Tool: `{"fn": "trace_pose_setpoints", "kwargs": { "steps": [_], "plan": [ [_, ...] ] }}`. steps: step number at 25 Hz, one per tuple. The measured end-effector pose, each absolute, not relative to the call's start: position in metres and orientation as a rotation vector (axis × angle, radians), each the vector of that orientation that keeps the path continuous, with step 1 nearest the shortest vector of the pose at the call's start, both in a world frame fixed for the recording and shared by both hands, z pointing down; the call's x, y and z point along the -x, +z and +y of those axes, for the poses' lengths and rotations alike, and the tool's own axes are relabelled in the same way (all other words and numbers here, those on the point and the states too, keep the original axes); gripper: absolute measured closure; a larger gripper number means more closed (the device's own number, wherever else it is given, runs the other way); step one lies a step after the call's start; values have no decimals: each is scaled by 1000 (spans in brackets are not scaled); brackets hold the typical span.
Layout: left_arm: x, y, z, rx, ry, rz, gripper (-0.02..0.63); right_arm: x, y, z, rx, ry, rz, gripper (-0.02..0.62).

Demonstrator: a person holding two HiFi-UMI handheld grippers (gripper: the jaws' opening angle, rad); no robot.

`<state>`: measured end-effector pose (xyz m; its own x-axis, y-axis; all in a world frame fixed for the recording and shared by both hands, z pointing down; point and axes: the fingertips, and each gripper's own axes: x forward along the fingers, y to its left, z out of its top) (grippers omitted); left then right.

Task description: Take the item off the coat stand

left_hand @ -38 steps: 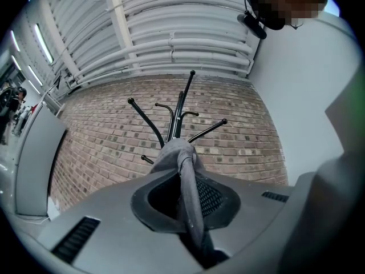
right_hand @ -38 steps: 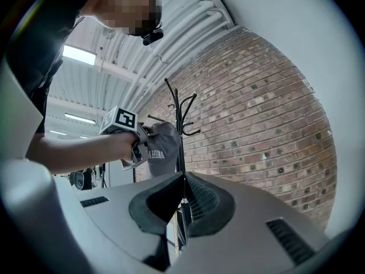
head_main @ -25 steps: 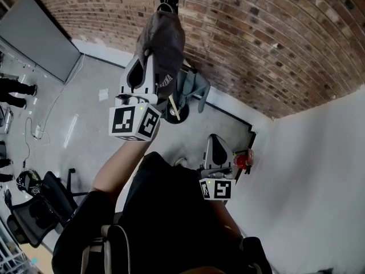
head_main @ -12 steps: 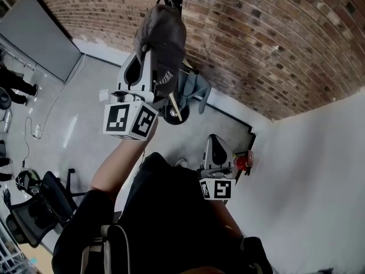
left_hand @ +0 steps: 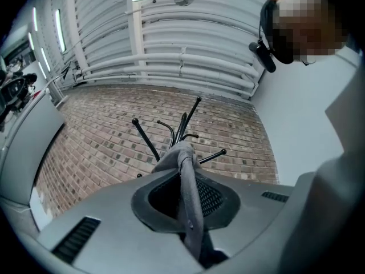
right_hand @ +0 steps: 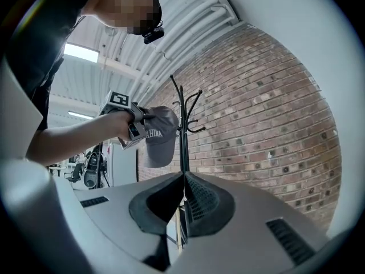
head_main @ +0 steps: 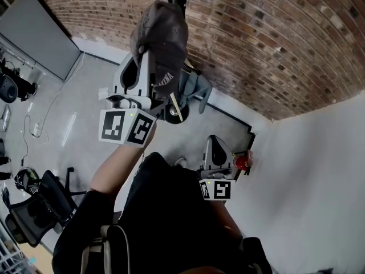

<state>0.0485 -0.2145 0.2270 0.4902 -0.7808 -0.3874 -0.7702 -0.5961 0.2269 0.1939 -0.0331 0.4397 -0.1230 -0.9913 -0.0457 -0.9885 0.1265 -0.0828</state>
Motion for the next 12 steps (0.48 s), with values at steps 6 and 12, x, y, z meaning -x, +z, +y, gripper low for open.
{"fn": "trace_pose_setpoints", "kwargs": {
  "steps": [6,12],
  "plan": [
    [-43,224,-212,-2711,-730,-1399,565,-183,439,-35,1993,-66,2299,575],
    [-37,222,-209,-2717,-743,-1358,565,-168,441,-42,1981,-63,2324,575]
  ]
}}
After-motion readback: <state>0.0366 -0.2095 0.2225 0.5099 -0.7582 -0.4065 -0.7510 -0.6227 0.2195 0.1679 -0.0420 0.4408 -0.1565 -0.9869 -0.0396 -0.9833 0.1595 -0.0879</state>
